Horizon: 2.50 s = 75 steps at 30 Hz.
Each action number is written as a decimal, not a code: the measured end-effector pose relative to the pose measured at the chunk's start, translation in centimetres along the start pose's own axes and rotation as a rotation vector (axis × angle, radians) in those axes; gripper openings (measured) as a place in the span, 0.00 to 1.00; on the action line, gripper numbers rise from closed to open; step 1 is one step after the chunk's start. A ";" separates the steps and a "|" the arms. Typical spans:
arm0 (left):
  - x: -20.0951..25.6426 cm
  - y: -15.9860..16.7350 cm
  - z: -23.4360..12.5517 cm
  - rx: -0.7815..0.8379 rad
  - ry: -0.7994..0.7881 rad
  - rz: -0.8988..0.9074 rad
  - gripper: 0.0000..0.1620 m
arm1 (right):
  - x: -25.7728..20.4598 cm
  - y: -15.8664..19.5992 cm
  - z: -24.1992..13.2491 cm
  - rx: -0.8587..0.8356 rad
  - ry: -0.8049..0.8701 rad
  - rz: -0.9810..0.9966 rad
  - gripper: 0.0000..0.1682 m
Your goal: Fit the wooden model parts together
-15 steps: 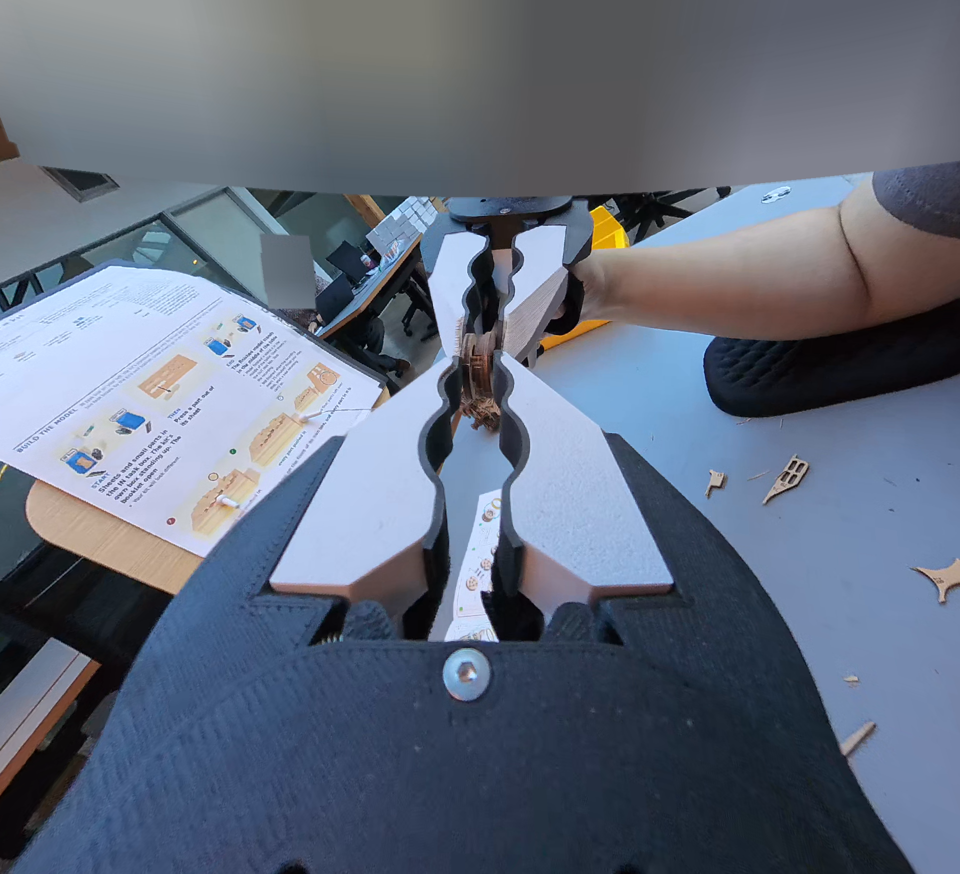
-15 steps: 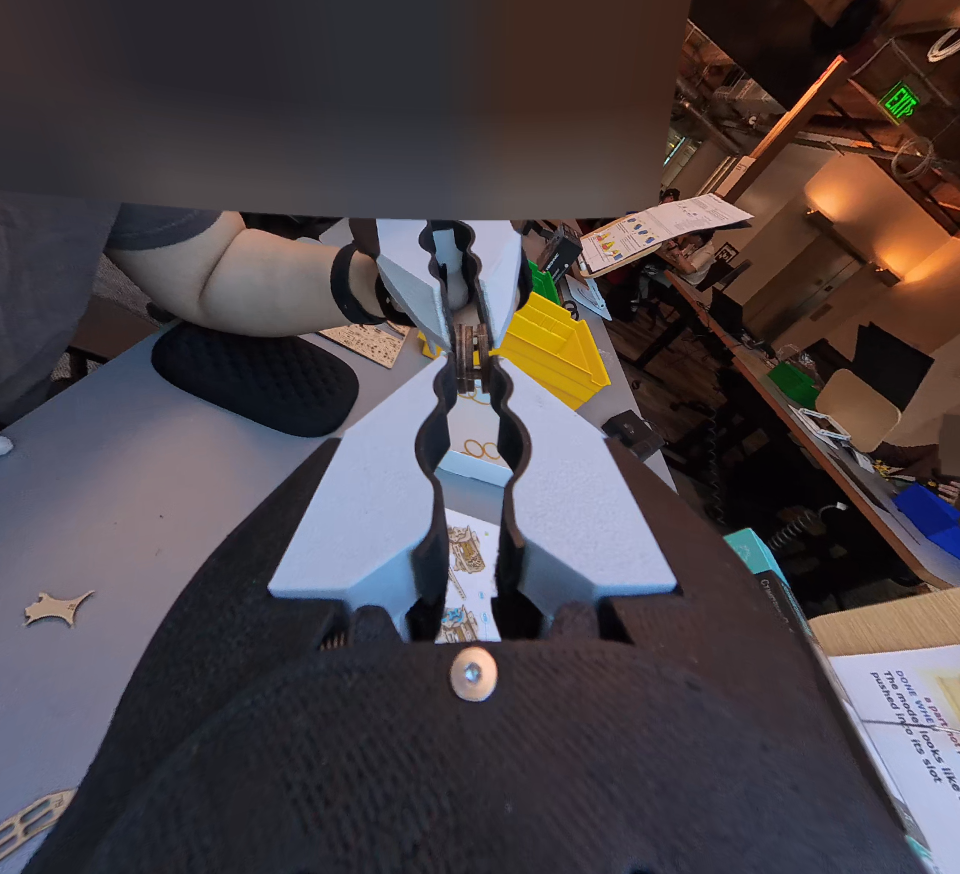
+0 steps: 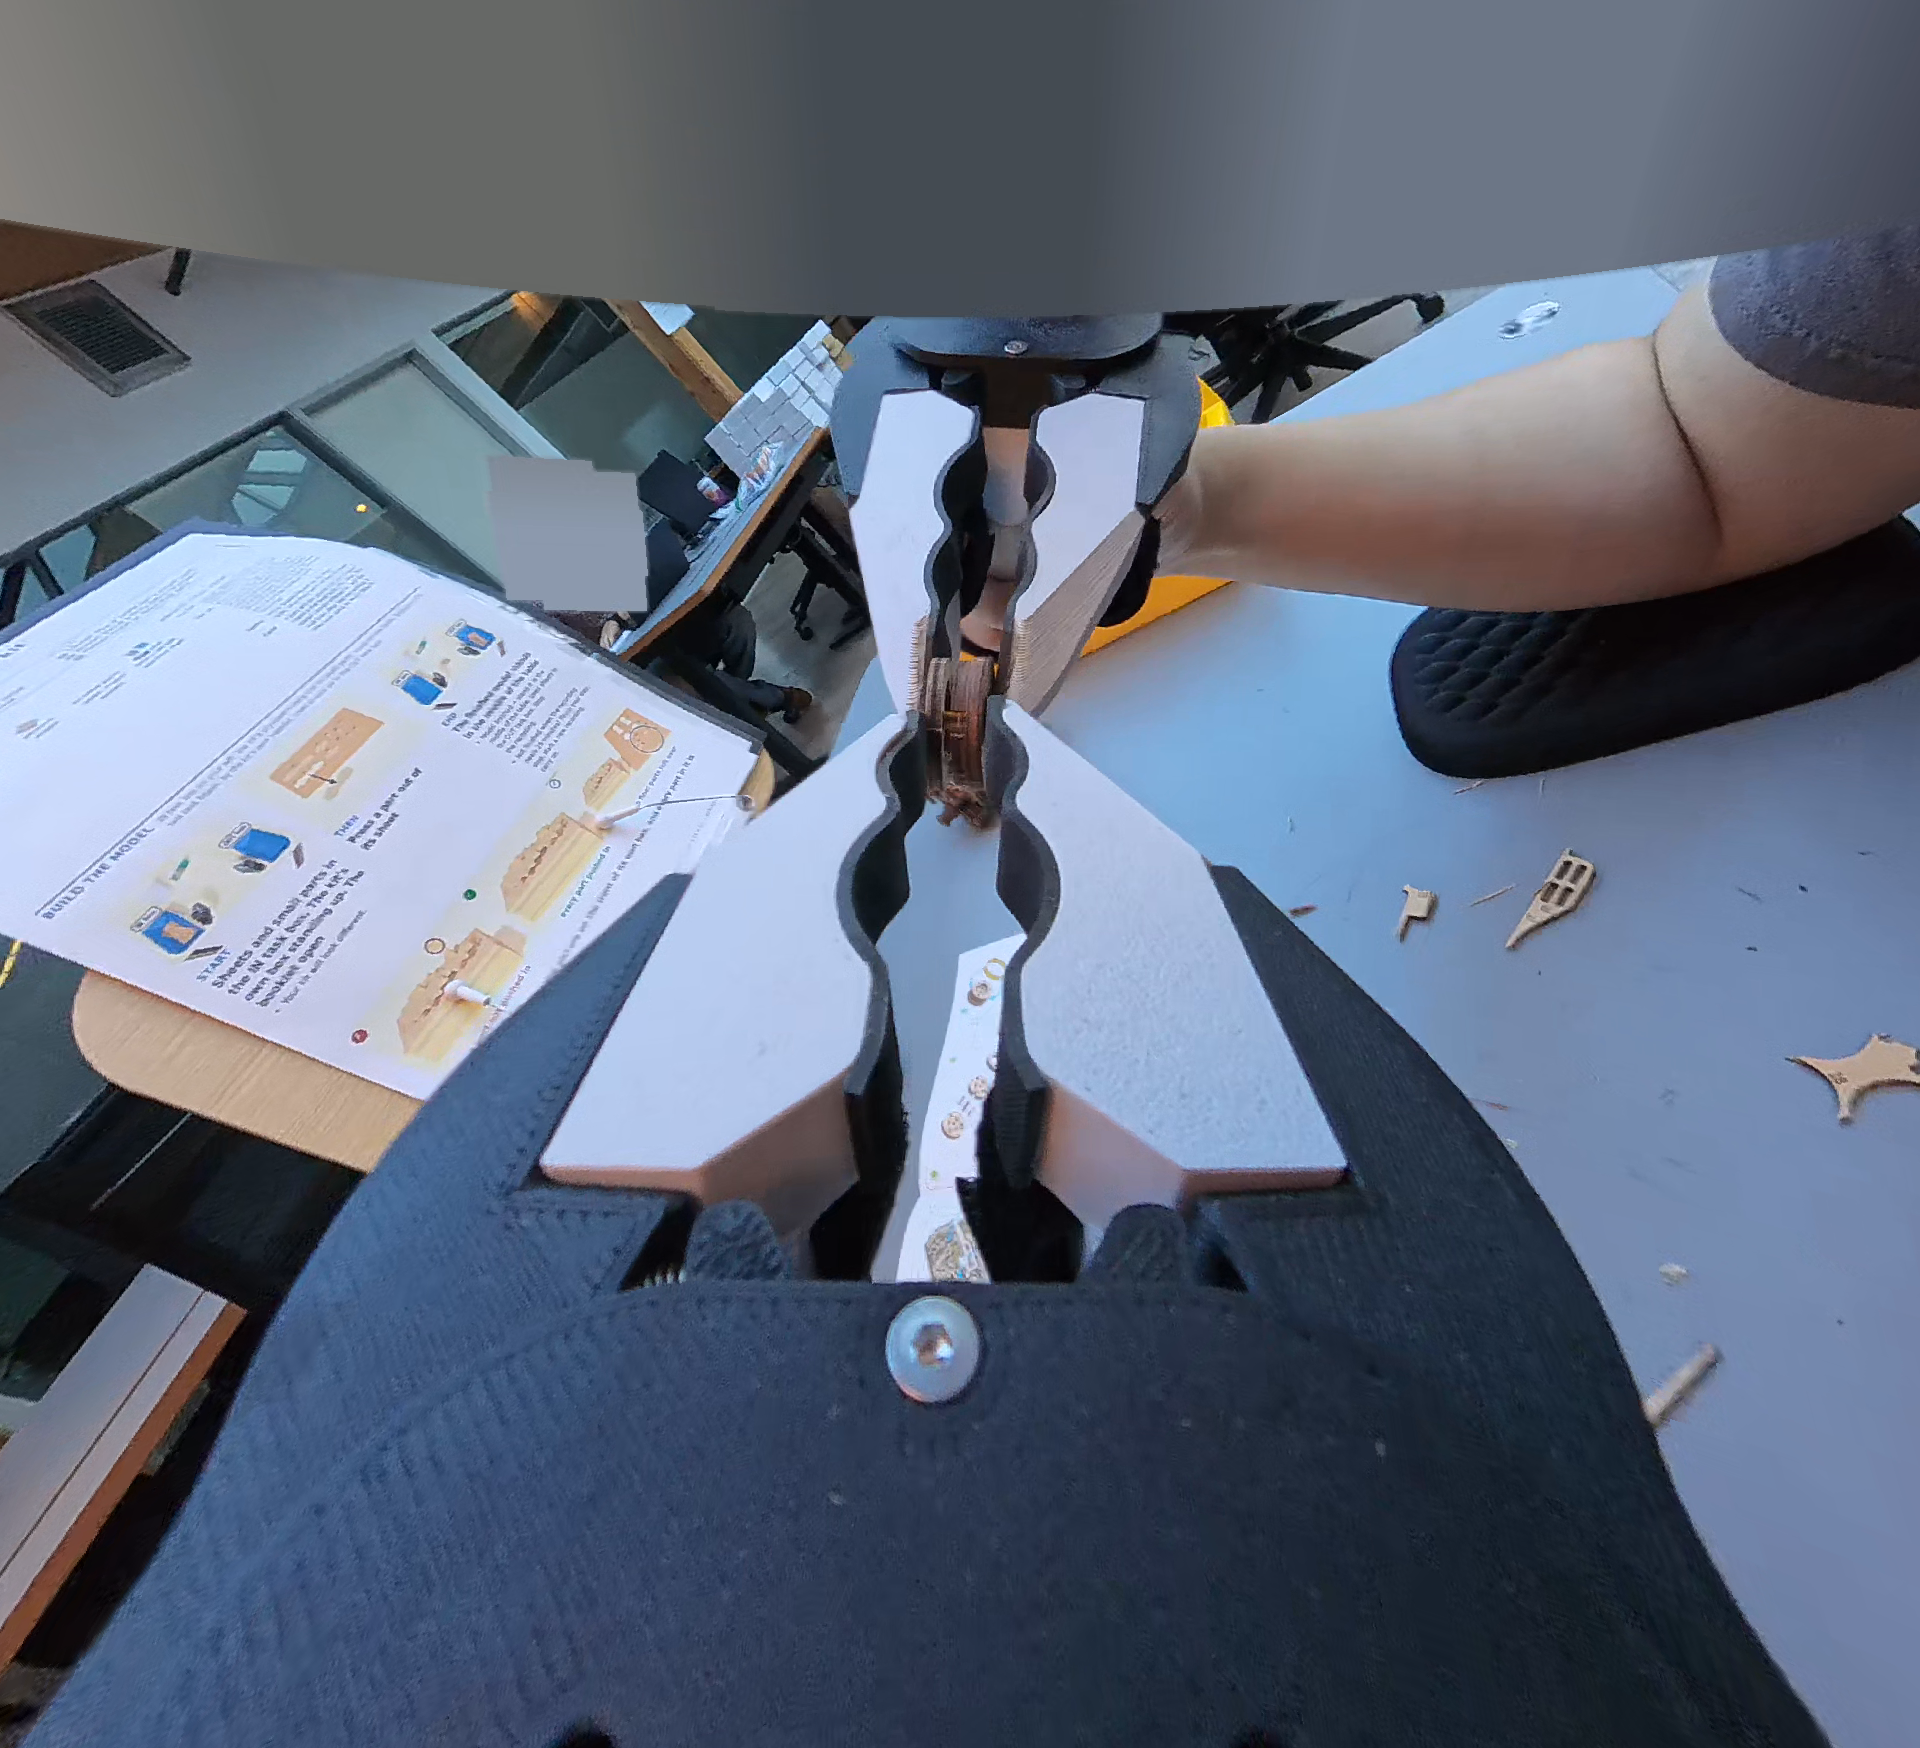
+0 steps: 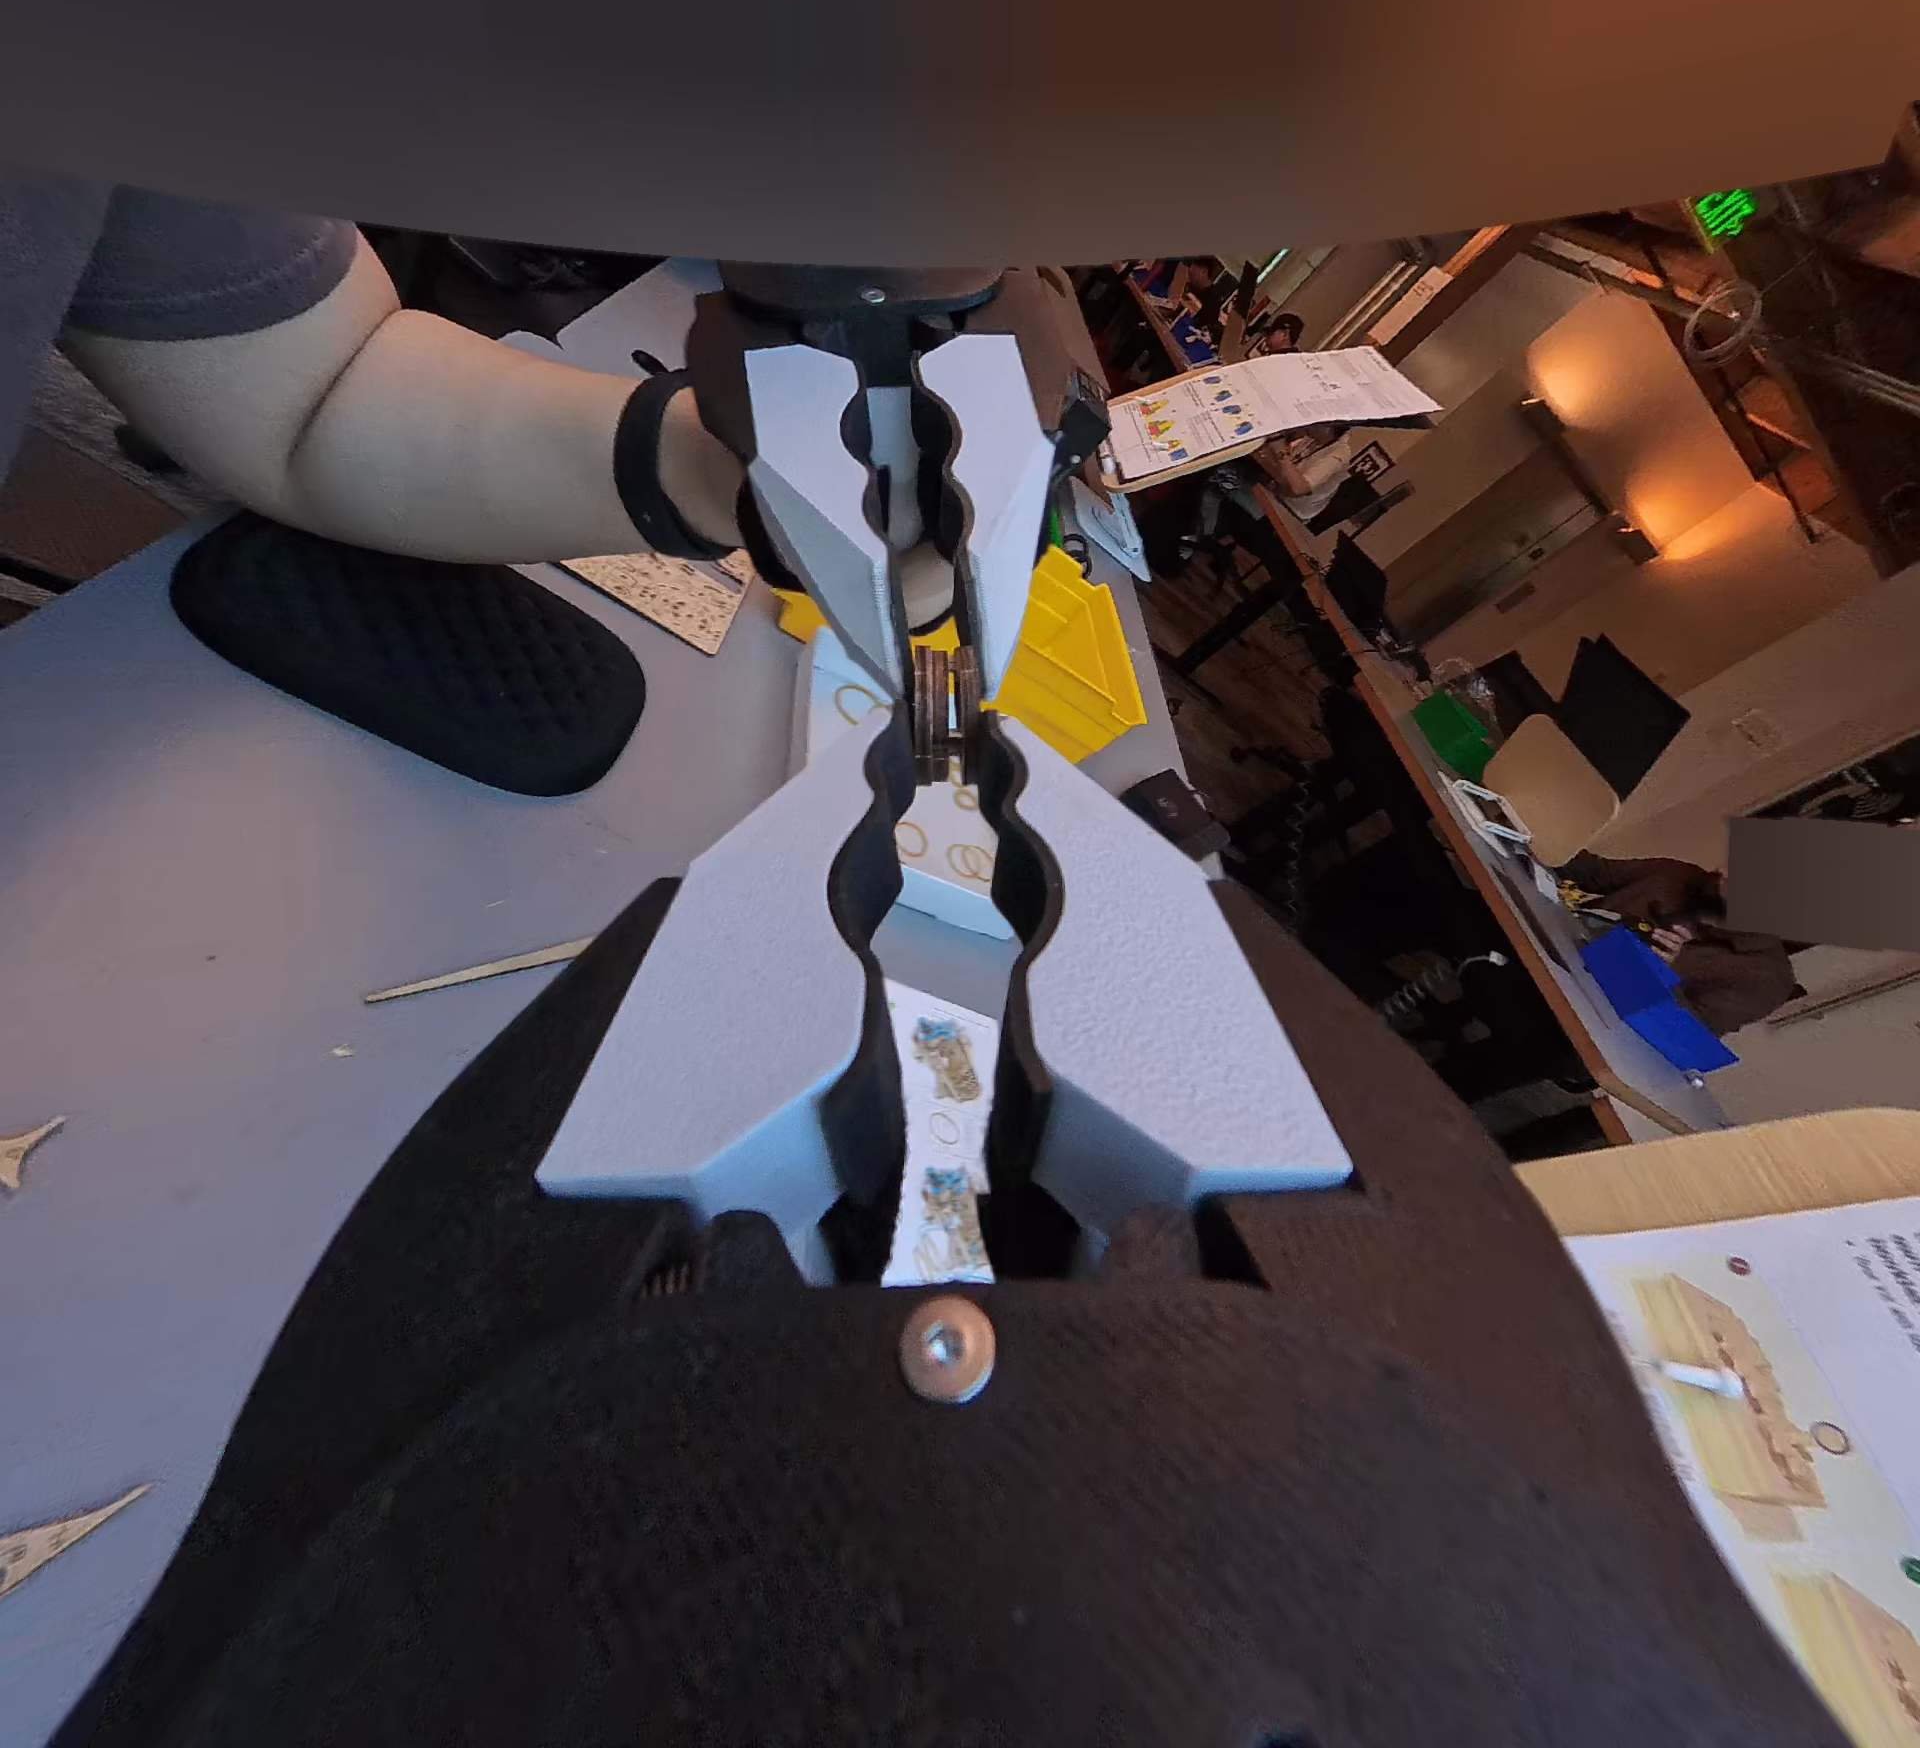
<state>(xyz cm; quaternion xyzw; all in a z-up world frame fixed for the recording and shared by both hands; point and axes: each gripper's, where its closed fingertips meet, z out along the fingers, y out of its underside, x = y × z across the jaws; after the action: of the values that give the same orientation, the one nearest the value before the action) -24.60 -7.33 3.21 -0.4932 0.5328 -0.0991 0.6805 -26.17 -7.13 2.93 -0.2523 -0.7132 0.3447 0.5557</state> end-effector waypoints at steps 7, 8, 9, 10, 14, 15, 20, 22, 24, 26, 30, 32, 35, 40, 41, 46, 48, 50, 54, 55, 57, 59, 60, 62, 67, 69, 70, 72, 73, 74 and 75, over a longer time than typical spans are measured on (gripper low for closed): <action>-0.3 -0.6 -0.3 0.077 -0.044 0.064 0.05 | 0.4 -0.7 -0.3 -0.011 0.083 -0.134 0.08; -0.3 -0.6 -0.3 0.080 -0.034 0.052 0.05 | 0.4 -0.8 -0.3 -0.020 0.089 -0.152 0.07; -0.2 -0.8 -0.4 0.096 -0.025 0.038 0.05 | 0.3 -0.9 -0.2 -0.023 0.092 -0.159 0.08; -0.1 -0.9 -0.5 0.118 -0.012 0.026 0.05 | 0.2 -1.2 -0.2 -0.019 0.086 -0.152 0.07; -0.1 -0.9 -0.9 0.176 0.029 -0.016 0.06 | 0.1 -1.2 0.0 -0.052 0.084 -0.121 0.06; -0.2 -0.7 -0.9 0.184 0.040 -0.025 0.06 | 0.1 -1.0 0.2 -0.066 0.081 -0.111 0.06; -0.6 -0.8 -1.3 0.217 0.060 -0.111 0.05 | 0.4 -1.1 0.5 -0.043 0.083 -0.030 0.06; -0.9 -0.8 -1.5 0.229 0.056 -0.133 0.06 | 0.7 -1.2 0.7 -0.031 0.100 -0.007 0.06; -1.0 -0.8 -1.7 0.241 0.062 -0.149 0.06 | 0.7 -1.2 0.9 -0.030 0.091 0.018 0.06; -1.3 -1.2 -1.9 0.287 0.050 -0.171 0.06 | 1.0 -1.8 0.9 0.011 0.100 0.041 0.07; -1.5 -2.4 -2.5 0.423 0.069 -0.248 0.05 | 1.3 -3.2 0.6 0.169 0.103 0.080 0.07; -1.5 -2.5 -2.6 0.475 0.087 -0.295 0.05 | 1.2 -3.4 0.7 0.200 0.083 0.114 0.07; -1.4 -2.4 -2.7 0.537 0.100 -0.307 0.05 | 1.0 -3.5 0.8 0.213 0.064 0.143 0.06; -1.3 -2.4 -2.9 0.580 0.135 -0.356 0.05 | 1.2 -4.2 0.8 0.283 0.047 0.228 0.06; -1.4 -2.4 -2.8 0.582 0.138 -0.366 0.05 | 1.2 -4.1 0.8 0.280 0.053 0.226 0.06; -1.4 -1.6 -2.5 0.506 0.124 -0.340 0.05 | 1.2 -3.2 1.0 0.187 0.066 0.185 0.06; -1.6 -1.4 -2.4 0.446 0.113 -0.335 0.09 | 1.3 -2.7 1.0 0.135 0.076 0.171 0.06; -1.8 -1.9 -2.7 0.414 0.116 -0.336 0.15 | 1.3 -2.5 1.0 0.103 0.084 0.142 0.06; -1.8 -1.5 -2.2 0.302 0.087 -0.283 0.17 | 0.8 -3.0 0.9 0.100 0.062 0.115 0.06; -1.6 -1.6 -2.2 0.305 0.094 -0.286 0.15 | 0.8 -3.0 0.9 0.095 0.062 0.111 0.06; -1.2 -1.9 -2.2 0.319 0.135 -0.307 0.10 | 0.7 -3.1 0.9 0.092 0.063 0.096 0.06; -0.9 -2.1 -2.2 0.332 0.158 -0.314 0.08 | 0.7 -3.0 0.9 0.075 0.068 0.080 0.06; -0.8 -2.2 -2.2 0.335 0.163 -0.313 0.08 | 0.6 -3.0 0.9 0.071 0.066 0.070 0.06; -0.6 -2.2 -2.1 0.329 0.170 -0.316 0.08 | 0.4 -2.9 1.0 0.060 0.069 0.043 0.06; -0.6 -2.3 -2.2 0.330 0.171 -0.309 0.07 | 0.3 -3.0 1.0 0.053 0.066 0.039 0.07; -0.6 -2.3 -2.2 0.333 0.172 -0.305 0.07 | 0.2 -2.9 1.0 0.052 0.056 0.063 0.06; -0.6 -2.2 -2.2 0.337 0.167 -0.301 0.06 | 0.3 -2.9 1.0 0.052 0.058 0.067 0.07; -0.7 -2.1 -2.1 0.333 0.163 -0.301 0.06 | 0.3 -2.7 1.0 0.046 0.059 0.077 0.07; -0.7 -2.0 -2.1 0.328 0.162 -0.302 0.06 | 0.3 -2.6 1.1 0.040 0.058 0.083 0.06; -0.7 -1.9 -2.1 0.327 0.161 -0.301 0.06 | 0.3 -2.5 1.1 0.040 0.059 0.077 0.07; -0.7 -1.9 -2.1 0.327 0.163 -0.297 0.06 | 0.3 -2.5 1.1 0.043 0.058 0.069 0.06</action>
<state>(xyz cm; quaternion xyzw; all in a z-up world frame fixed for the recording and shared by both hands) -25.85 -8.98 5.23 -0.4399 0.4843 -0.3225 0.6841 -27.24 -8.75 4.88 -0.2745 -0.6802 0.3713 0.5693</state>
